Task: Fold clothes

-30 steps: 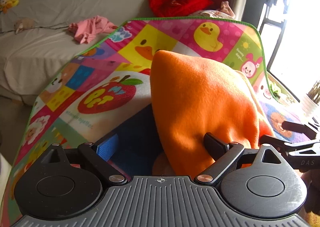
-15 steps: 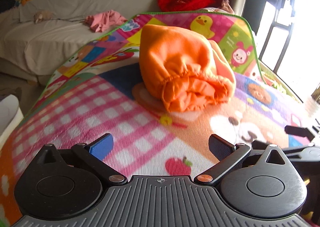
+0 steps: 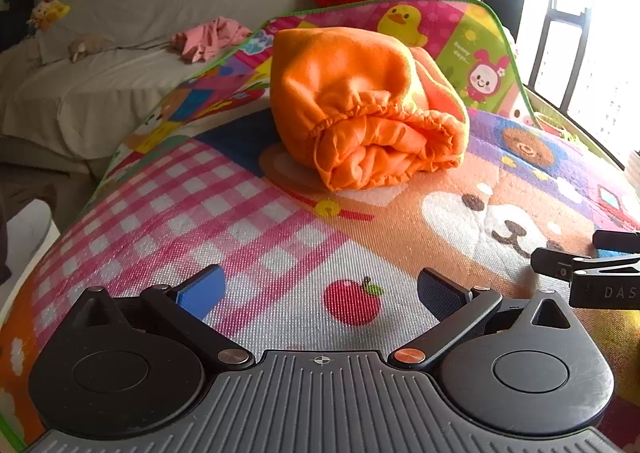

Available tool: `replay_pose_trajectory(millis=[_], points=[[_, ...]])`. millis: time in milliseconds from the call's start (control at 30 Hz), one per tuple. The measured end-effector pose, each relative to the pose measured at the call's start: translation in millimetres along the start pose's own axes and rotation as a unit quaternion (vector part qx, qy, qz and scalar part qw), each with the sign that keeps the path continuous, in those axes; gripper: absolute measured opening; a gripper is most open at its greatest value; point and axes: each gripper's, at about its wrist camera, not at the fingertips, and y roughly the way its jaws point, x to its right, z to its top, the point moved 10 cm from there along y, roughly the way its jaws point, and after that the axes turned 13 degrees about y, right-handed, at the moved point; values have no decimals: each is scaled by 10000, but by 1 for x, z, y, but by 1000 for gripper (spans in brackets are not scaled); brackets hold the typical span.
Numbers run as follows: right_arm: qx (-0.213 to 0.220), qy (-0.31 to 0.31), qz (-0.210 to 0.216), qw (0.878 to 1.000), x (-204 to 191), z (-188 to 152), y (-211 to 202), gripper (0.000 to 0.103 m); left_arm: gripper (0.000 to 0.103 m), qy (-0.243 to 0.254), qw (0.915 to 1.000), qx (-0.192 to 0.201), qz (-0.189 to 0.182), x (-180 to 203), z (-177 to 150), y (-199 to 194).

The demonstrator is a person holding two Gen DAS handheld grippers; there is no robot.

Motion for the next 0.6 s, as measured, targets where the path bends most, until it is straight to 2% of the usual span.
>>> replay_pose_trajectory(millis=[600], points=[[-1,7,6,10000,0,-1,1,103,103,36,10000,-19,14,0,-1,1]])
